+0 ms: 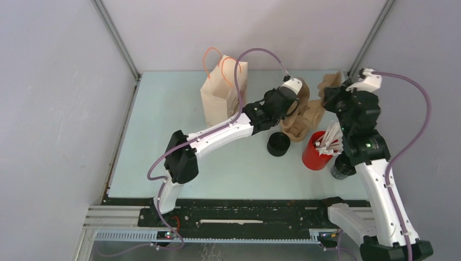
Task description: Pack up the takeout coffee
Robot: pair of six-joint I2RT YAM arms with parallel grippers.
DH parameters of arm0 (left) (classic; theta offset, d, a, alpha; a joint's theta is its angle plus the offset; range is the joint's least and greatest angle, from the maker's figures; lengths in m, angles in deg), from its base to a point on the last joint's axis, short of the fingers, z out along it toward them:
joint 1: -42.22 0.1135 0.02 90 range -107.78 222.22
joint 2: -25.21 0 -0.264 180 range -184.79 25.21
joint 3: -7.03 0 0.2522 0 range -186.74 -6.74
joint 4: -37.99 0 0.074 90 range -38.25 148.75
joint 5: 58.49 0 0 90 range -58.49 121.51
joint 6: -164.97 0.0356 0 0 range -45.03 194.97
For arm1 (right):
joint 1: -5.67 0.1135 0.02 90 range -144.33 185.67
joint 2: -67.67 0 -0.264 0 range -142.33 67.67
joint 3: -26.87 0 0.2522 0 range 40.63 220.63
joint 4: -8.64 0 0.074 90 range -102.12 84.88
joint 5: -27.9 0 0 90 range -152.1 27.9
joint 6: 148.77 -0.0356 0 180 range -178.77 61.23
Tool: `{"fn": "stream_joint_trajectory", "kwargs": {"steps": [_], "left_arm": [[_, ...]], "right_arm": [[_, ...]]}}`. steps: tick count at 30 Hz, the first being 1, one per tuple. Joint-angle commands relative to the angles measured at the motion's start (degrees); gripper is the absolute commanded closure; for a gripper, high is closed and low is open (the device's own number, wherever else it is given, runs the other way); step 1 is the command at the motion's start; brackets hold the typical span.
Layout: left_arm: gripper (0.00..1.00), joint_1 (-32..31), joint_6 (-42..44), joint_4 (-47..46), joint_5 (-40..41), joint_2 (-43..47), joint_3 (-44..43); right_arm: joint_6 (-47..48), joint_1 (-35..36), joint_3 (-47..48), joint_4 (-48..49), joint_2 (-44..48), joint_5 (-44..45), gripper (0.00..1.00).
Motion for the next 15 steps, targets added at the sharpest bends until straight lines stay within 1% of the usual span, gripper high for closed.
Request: {"fn": "stream_joint_trajectory", "kwargs": {"steps": [1, 4, 6, 10, 12, 15], "left_arm": [[1.0, 0.6, -4.2, 2.7, -3.7, -2.2, -6.2], [1.0, 1.5, -8.7, 4.4, -8.0, -4.1, -9.2], [1.0, 2.5, -12.0, 5.2, -11.6, -5.6, -11.6], [1.0, 4.9, -18.2, 6.0, -23.2, -10.0, -16.7], [1.0, 5.7, -20.8, 6.4, -25.7, -12.3, -18.6], [1.0, 6.3, -23.5, 6.3, -26.0, -14.4, -20.8]], "right_arm": [[4.2, -5.4, 2.6, -1.5, 3.2, 0.5, 1.0], [5.1, -7.7, 3.3, -2.0, 4.7, -0.2, 1.0], [4.9, -8.0, 3.3, -1.8, 5.9, -1.3, 1.0], [2.5, -8.0, 3.3, -2.5, 7.2, -5.6, 1.0], [2.6, -7.9, 3.3, -2.6, 7.2, -6.0, 1.0], [3.5, -7.9, 3.3, -2.7, 7.1, -5.1, 1.0]]}}
